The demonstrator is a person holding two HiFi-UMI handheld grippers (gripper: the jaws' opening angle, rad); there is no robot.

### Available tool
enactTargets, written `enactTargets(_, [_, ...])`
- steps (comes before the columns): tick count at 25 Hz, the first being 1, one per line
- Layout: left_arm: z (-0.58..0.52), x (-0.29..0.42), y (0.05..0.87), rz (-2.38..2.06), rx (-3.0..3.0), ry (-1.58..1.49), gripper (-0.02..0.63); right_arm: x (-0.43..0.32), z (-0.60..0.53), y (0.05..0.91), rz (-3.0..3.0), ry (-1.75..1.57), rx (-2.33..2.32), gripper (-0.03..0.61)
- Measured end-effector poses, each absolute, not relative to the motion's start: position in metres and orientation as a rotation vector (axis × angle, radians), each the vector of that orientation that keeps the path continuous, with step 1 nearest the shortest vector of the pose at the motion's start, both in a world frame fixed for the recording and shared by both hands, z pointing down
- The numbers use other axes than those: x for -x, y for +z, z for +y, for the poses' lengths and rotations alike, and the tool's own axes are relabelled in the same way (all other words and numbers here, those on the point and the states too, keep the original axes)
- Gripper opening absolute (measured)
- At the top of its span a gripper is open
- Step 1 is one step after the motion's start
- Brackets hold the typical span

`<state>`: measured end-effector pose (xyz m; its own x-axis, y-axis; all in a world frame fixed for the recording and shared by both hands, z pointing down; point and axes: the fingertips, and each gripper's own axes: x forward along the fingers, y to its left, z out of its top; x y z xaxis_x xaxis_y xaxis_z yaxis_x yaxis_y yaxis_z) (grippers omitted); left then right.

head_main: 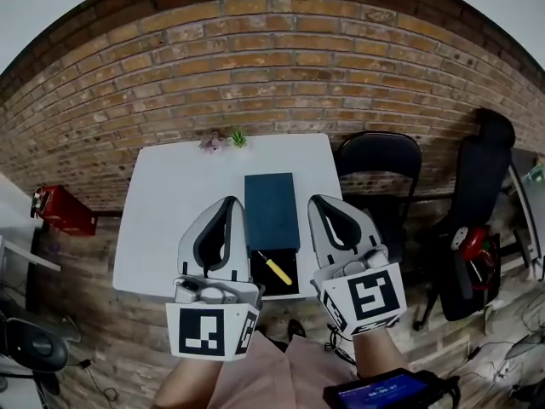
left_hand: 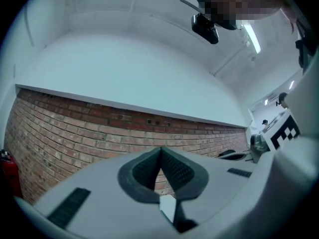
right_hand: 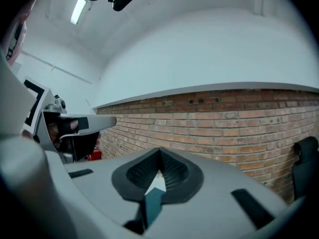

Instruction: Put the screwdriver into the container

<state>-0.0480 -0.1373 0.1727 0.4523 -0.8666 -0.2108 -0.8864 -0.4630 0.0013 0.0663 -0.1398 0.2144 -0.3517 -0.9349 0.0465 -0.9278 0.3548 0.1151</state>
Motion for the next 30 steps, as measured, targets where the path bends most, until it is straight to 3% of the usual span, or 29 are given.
enactTargets(30, [-0.116, 0.021, 0.173, 1.638, 2.510, 0.226, 0.005, -0.085, -0.122, 0.209, -2.596, -0.116, -1.659, -0.002])
